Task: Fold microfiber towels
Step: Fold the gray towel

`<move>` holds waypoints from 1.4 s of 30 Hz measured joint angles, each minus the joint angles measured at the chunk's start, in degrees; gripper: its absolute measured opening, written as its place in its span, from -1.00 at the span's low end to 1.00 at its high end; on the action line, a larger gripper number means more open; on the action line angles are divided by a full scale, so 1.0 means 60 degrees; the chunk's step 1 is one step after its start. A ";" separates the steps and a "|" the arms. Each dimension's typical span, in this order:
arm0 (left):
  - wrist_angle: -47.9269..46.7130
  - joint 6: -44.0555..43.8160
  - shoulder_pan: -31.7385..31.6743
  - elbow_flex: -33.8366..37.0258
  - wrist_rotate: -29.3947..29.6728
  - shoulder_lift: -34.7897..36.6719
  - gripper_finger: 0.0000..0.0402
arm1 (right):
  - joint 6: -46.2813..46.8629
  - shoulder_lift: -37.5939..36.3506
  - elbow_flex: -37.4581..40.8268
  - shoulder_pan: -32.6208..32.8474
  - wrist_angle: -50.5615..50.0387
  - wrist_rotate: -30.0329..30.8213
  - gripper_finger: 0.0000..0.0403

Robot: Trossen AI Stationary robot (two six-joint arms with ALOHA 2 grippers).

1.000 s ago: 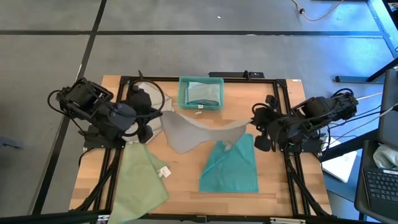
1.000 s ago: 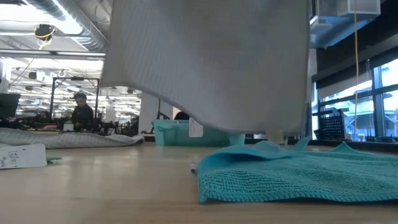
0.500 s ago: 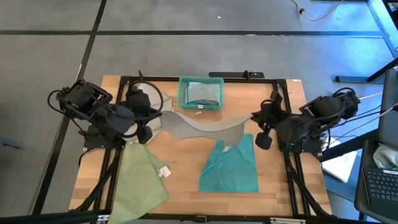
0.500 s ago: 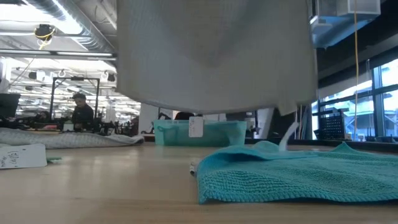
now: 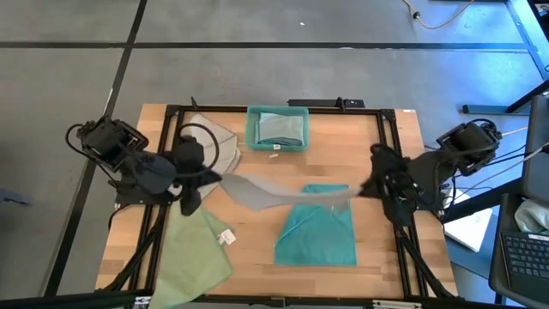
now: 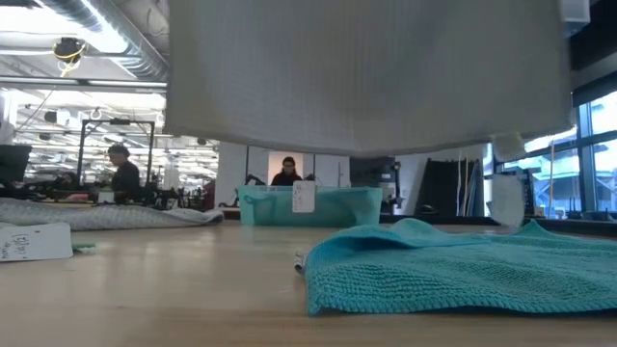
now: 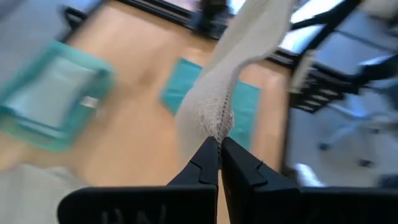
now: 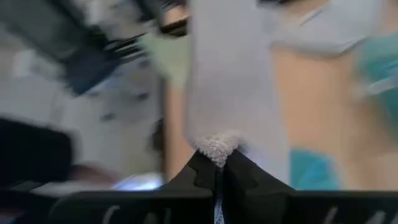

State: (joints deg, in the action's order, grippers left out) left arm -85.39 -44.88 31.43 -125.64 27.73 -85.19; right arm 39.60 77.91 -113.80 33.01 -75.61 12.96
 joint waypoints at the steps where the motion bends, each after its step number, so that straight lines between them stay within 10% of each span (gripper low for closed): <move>1: 0.0193 -0.0169 0.0108 0.0000 -0.0343 0.0000 -1.00 | 0.0260 0.0024 0.0000 0.0093 0.0186 -0.0439 -0.98; 6: 0.1410 -0.0668 0.0635 0.0000 -0.1613 0.0000 -1.00 | 0.1320 0.0108 0.0002 0.0729 0.1304 -0.1418 -0.98; 13: -0.0639 -0.0492 0.0872 0.0720 0.0287 -0.0151 -1.00 | 0.1030 0.0109 0.0751 0.0908 0.0141 -0.0424 -0.98; 29: 0.2081 -0.0251 -0.0273 0.8951 0.0869 -0.0186 -1.00 | 0.0002 0.0132 0.7987 -0.0844 0.1290 0.0051 -0.97; 42: 0.2037 -0.0196 -0.1568 0.8749 0.2000 -0.0153 -1.00 | 0.1336 0.0112 0.7129 -0.1568 -0.1069 0.3455 -0.97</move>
State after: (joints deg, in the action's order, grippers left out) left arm -73.17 -46.06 22.03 -73.15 39.72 -86.11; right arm 47.61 78.58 -71.02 23.60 -82.03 33.69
